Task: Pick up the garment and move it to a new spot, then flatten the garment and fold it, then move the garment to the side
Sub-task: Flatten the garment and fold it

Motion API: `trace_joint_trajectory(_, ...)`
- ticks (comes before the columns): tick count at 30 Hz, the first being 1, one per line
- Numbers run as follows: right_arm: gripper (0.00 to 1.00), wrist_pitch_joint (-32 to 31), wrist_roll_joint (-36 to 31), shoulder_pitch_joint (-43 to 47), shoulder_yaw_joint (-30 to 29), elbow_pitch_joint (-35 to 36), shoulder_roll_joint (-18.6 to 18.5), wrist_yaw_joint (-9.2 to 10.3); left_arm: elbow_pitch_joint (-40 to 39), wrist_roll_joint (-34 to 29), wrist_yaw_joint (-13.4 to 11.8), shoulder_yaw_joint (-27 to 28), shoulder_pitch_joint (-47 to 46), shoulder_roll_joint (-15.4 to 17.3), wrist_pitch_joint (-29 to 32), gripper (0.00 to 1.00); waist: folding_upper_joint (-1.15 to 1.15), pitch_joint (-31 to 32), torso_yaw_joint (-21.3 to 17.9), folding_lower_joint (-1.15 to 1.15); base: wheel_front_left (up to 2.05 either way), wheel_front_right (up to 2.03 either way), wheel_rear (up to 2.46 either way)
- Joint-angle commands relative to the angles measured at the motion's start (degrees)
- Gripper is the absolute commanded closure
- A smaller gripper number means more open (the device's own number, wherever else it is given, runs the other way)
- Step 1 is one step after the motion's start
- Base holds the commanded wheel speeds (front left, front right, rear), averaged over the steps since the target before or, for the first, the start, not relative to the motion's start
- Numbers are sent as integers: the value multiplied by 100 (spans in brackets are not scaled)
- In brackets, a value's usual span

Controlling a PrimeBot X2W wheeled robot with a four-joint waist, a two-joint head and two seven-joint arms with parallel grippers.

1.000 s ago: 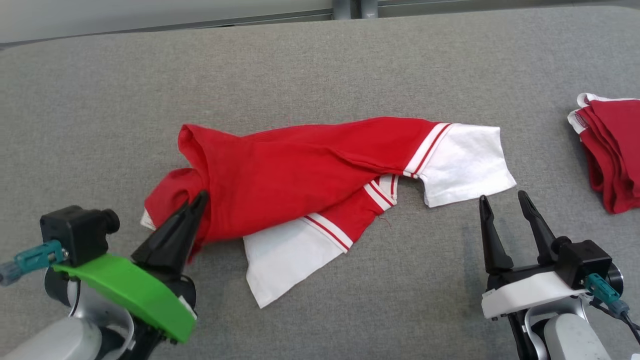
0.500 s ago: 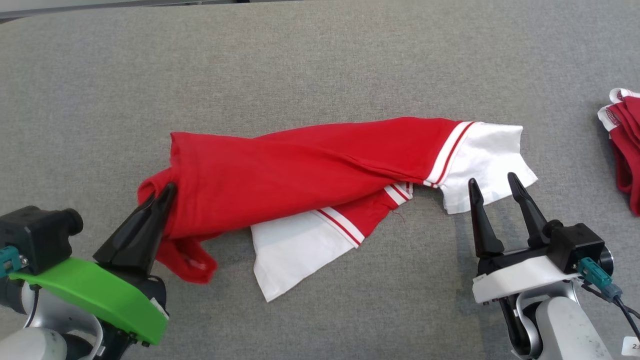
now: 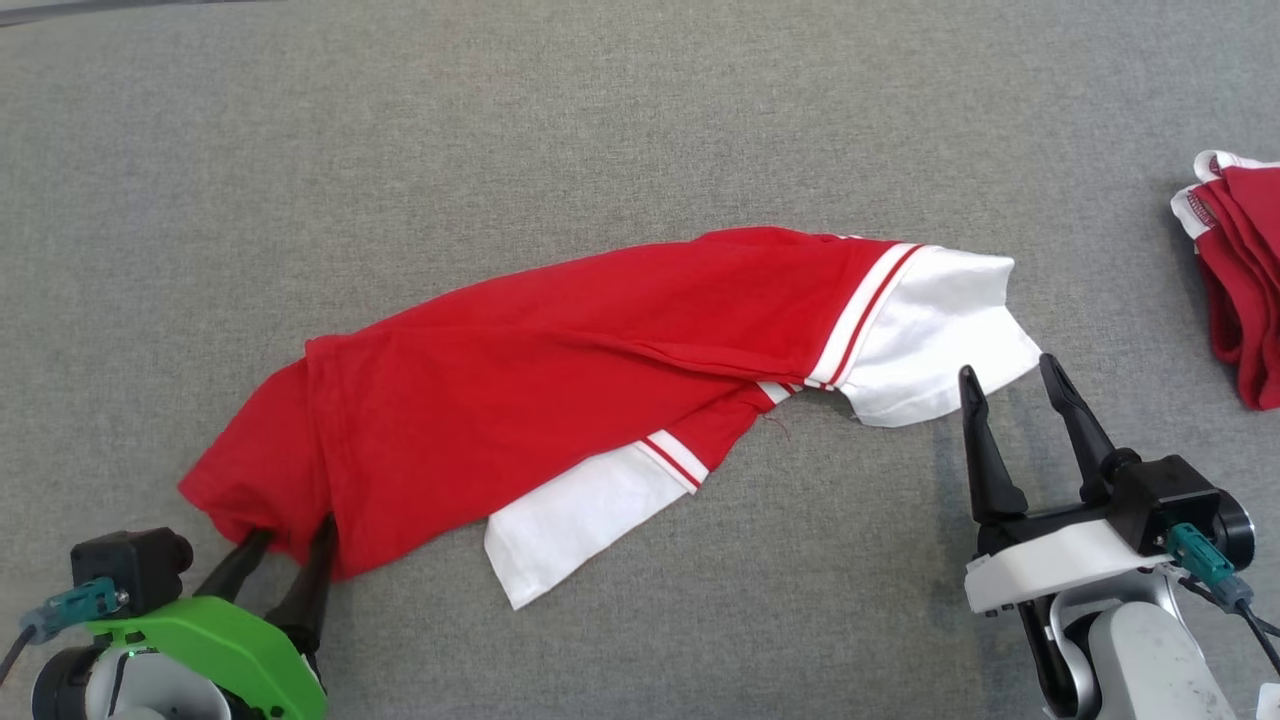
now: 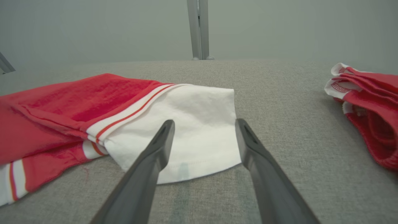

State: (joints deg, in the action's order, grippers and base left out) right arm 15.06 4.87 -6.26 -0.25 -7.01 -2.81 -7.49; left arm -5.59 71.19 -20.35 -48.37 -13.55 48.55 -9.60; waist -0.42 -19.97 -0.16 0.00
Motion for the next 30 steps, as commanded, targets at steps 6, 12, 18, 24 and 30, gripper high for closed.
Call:
trace_joint_trajectory(6, 0, 15, -108, 21, -30, 48, -19, 1, -173, 111, -38, 452, -240, 23, -244, 0, 42, 68, 11, 0, 0, 0, 0)
trace_joint_trajectory(12, 0, 15, -45, -7, 74, 63, -21, 1, -127, -73, 247, 408, -749, 46, 58, 0, 42, 12, -105, 0, 0, 0, 0)
trace_joint_trajectory(18, 0, 15, -15, -37, 84, 56, -20, 1, 425, -147, 350, 376, -1169, -109, 260, 0, 42, -27, -288, 0, 0, 0, 0)
trace_joint_trajectory(24, 0, 16, 21, 77, 9, 88, -19, 1, 901, 20, -36, 793, -1017, 289, 90, 0, 42, 23, -524, 0, 0, 0, 0)
trace_joint_trajectory(30, 0, 15, 50, 147, -41, 115, -16, 0, 310, 306, 189, 857, -703, 606, 196, 0, 42, 14, -542, 0, 0, 0, 0)
